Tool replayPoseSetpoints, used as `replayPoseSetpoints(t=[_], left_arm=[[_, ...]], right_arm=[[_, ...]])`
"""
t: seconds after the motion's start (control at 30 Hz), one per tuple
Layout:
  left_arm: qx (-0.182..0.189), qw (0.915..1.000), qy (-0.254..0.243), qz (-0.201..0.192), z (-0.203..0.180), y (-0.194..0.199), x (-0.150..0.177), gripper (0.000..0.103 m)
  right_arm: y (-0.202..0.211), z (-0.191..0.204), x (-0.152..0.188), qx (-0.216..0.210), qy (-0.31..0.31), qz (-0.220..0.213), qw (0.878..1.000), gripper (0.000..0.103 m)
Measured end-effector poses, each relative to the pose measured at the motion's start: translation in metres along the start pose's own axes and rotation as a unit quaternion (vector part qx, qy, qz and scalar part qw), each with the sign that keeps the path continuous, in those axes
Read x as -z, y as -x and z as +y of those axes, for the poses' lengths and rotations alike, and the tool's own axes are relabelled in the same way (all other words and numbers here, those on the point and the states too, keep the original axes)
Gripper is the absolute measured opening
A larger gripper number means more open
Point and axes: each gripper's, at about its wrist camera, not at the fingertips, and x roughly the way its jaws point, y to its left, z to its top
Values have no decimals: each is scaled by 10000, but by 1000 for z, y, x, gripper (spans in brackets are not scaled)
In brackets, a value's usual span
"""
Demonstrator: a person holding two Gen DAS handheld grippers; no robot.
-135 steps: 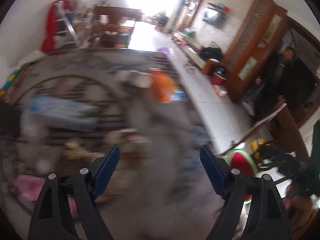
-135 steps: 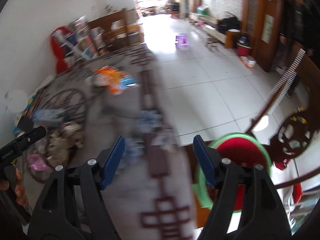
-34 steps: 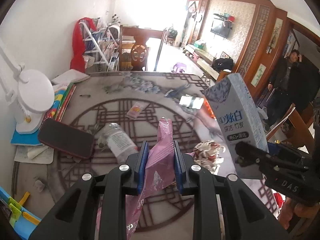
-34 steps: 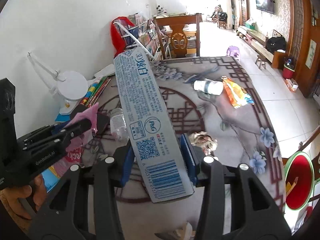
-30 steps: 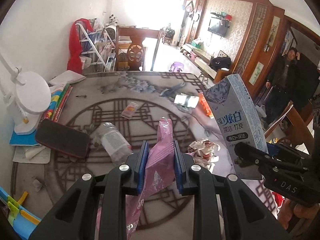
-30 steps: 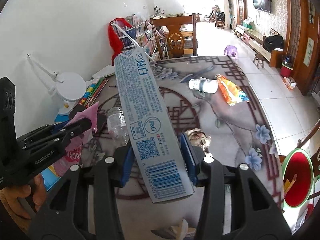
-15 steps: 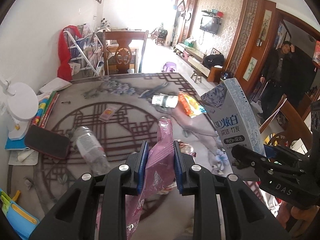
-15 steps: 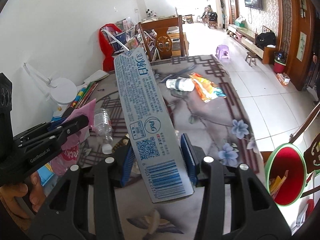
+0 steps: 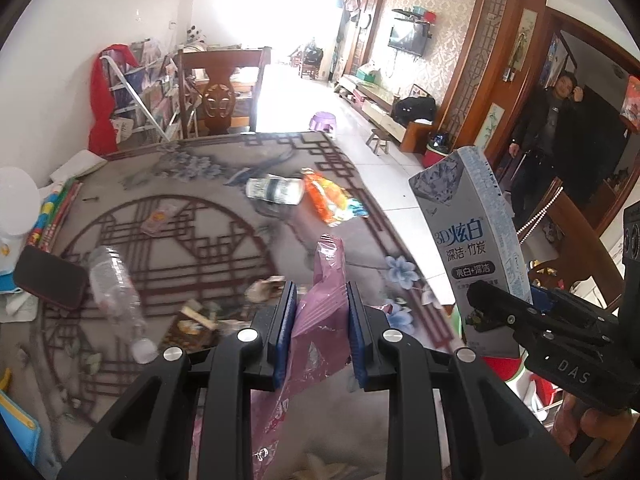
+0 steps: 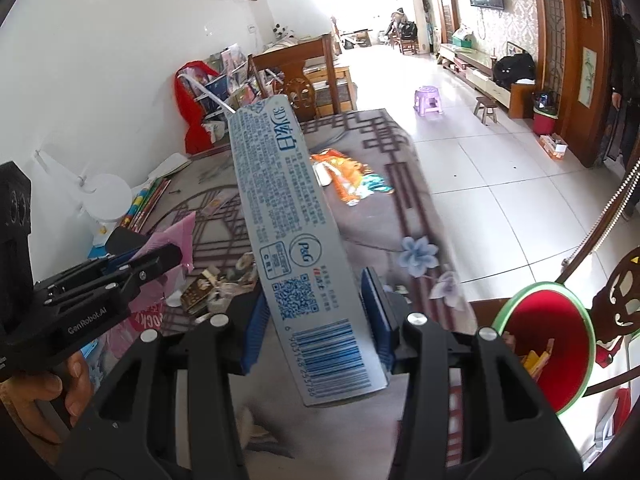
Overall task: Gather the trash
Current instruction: 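Carry the pink wrapper and toothpaste box toward the red bucket with both tools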
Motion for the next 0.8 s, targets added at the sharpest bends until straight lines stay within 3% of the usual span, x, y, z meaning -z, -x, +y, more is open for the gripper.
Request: replayPoseSetpoints(t=[0.4,0.8], left_arm=[[41,9996,-252,119,-60,-22,-9,22],[548,9972,-476,157,-129,-47,-22,23]], right_arm=[[15,-65,1,125,-364,-88,9992,44],[34,-131,9,478,-845,-201,9951,44]])
